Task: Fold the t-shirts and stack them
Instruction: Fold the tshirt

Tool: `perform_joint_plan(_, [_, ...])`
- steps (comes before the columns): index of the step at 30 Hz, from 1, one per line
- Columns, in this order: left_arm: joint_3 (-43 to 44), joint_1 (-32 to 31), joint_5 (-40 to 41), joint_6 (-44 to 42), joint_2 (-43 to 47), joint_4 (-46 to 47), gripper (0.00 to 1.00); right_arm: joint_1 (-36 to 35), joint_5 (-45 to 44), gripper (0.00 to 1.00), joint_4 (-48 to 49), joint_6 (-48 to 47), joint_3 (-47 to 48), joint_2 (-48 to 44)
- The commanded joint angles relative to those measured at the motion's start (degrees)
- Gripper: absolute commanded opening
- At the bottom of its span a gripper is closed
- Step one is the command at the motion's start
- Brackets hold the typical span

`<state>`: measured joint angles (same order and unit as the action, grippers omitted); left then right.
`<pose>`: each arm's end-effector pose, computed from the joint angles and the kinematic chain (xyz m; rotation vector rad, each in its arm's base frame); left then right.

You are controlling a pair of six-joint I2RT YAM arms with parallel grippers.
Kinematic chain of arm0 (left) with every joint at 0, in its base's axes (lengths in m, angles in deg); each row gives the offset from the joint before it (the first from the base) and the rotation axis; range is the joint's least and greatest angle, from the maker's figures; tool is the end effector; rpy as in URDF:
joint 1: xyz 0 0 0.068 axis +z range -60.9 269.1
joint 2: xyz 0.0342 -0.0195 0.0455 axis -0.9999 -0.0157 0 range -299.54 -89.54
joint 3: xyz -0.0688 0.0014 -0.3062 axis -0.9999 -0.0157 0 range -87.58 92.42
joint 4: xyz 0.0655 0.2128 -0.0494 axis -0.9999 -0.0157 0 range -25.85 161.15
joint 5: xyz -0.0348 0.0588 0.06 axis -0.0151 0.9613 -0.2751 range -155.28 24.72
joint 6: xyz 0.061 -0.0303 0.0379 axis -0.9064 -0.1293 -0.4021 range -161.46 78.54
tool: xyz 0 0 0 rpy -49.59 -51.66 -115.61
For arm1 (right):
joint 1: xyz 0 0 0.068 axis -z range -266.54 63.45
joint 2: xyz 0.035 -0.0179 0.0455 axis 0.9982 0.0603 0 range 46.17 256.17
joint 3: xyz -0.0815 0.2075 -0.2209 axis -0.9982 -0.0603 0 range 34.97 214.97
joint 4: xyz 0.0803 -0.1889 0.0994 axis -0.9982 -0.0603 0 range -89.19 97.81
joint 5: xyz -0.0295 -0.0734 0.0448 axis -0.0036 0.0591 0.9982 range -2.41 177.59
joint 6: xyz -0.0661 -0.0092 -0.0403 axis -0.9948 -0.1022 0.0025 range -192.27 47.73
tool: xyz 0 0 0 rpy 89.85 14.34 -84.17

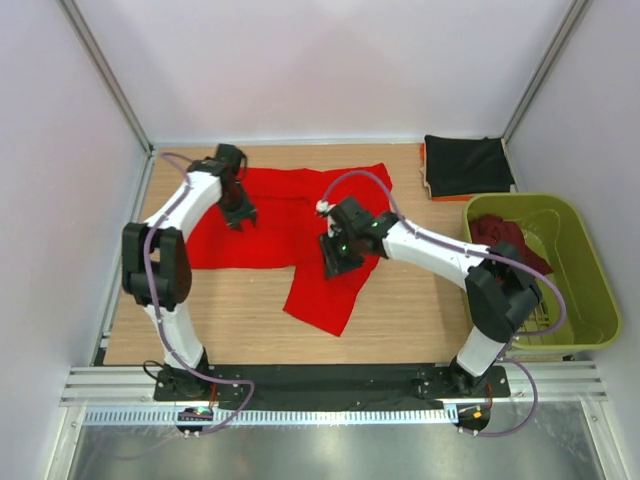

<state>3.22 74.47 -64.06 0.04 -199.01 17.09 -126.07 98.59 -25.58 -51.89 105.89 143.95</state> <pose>0.3691 -0.0948 0.2579 -0.6690 2.7811 -0.1776 0.2574 0.2287 0.2549 -0.5221 2.6761 0.5891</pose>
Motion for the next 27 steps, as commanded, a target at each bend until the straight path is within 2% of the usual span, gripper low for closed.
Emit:
perform_joint_plan(1, [-5.54,6.88,-2.51,0.95,5.30,5.72,0.37,-7.89,-5.97,0.41,1.75,-8.24,-2.97,-2.94])
perform_joint_plan(4, [-9.93,12.34,-3.06,1.22,8.21,7.74,0.41,-12.58,-9.68,0.40,-0.26,-9.39,-2.89,-2.07])
perform_joint_plan(8, [-14.24,19.10,-3.67,0.61,10.41,8.80,0.43,-19.78,-10.48,0.40,-1.94,-10.98,-3.06,-1.36])
perform_joint_plan(13, [-19.16,27.28,-4.02,-1.24,12.26,10.20,0.44,-23.57,-10.74,0.43,-1.94,-11.33,-5.35,-1.45])
perform_joint_plan(15, [-19.96,30.96,-5.07,-1.94,12.79,10.64,0.44,-24.97,-14.07,0.43,-1.86,-10.89,-6.31,-0.49])
perform_joint_plan(20, [-21.98,36.50,-6.92,-2.56,13.23,11.43,0.44,-25.77,-16.27,0.43,-1.24,-8.34,-8.16,0.66])
perform_joint_plan(27, [-23.12,37.22,-6.57,-2.65,14.37,12.14,0.46,-26.30,-16.37,0.43,-0.28,-8.43,-10.88,1.27])
